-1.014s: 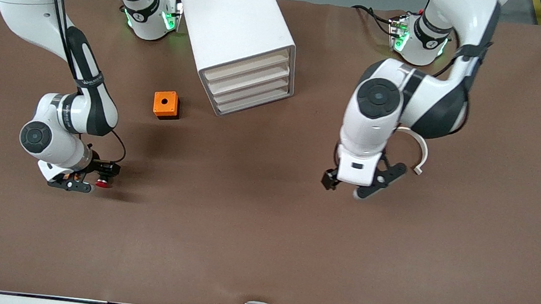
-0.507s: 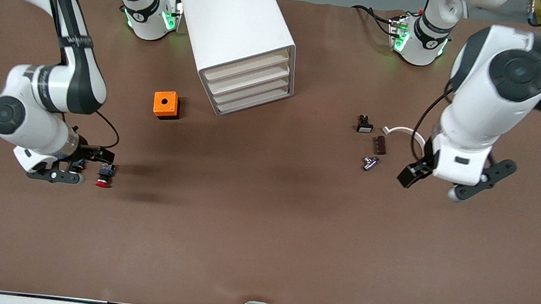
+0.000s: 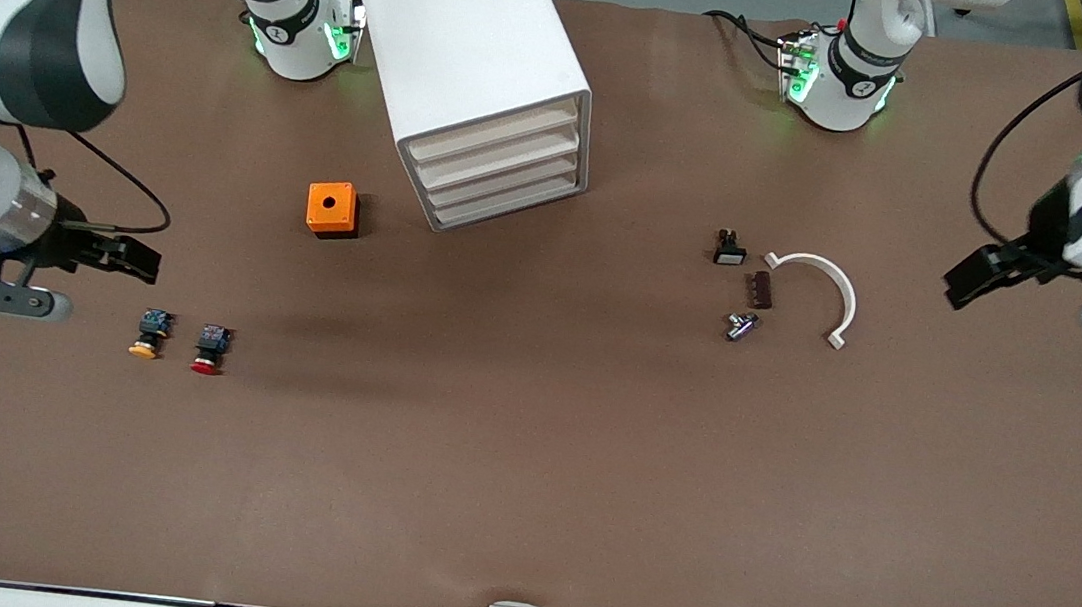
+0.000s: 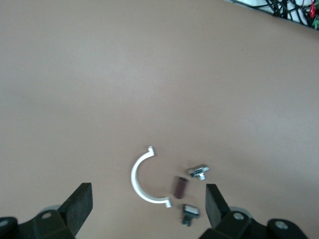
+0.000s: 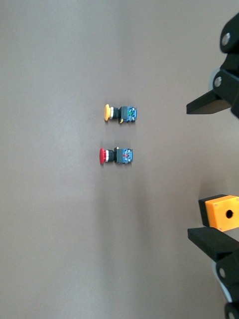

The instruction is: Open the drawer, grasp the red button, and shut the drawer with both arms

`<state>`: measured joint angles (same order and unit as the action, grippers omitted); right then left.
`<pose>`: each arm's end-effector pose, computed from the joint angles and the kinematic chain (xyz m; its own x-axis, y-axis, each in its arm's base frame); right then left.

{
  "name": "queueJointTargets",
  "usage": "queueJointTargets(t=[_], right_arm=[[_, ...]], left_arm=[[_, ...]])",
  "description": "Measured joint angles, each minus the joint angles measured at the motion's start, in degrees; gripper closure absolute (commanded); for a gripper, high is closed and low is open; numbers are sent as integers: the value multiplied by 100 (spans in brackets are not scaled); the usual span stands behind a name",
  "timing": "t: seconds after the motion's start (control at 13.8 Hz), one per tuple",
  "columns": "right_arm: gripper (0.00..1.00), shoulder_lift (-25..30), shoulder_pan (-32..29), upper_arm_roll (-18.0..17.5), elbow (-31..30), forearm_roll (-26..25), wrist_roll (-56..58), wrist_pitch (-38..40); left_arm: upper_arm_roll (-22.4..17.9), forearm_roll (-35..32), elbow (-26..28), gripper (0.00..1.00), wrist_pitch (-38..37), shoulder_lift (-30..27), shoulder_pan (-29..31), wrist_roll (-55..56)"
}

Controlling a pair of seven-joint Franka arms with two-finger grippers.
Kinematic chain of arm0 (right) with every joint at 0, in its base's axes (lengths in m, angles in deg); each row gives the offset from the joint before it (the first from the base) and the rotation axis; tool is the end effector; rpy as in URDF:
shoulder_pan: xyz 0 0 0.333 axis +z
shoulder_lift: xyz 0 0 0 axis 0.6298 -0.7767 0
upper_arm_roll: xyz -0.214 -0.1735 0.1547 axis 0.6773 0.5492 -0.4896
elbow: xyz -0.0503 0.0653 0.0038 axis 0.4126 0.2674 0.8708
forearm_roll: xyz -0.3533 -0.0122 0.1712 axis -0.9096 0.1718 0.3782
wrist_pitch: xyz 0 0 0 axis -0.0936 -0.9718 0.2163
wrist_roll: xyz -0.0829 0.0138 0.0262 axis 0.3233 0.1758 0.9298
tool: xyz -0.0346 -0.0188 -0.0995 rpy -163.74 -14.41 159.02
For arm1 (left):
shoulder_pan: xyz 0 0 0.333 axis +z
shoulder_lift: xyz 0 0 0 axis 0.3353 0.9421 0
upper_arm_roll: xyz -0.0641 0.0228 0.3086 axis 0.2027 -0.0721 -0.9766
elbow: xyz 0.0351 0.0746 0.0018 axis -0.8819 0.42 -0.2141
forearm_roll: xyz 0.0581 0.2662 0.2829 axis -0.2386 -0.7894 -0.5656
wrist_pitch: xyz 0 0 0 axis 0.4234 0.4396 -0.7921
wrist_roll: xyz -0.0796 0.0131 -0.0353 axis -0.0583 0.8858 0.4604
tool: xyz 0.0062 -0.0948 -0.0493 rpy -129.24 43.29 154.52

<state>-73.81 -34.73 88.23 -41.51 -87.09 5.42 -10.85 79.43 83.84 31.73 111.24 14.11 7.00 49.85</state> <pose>0.6246 0.0291 0.5265 0.9972 -0.0449 -0.0600 -0.0407 -0.9967 0.0702 0.5641 -0.0684 0.6318 0.9468 0.3101 0.0866 0.3155 -0.9471 -0.0585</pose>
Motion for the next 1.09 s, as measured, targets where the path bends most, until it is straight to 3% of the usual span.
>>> queueJointTargets(t=[0.43,0.8,1.09], right_arm=[[0,264,-239,74,619,0,460,824],[0,620,-387,83,629,2,548,1144],[0,671,-388,79,630,2,952,1186]], left_arm=[[539,304,635,0,-13,-654,1329,-1885],[723,486,903,0,-226,-994,1445,-2249],[1140,534,932,0,-273,-1018,1441,-2258]])
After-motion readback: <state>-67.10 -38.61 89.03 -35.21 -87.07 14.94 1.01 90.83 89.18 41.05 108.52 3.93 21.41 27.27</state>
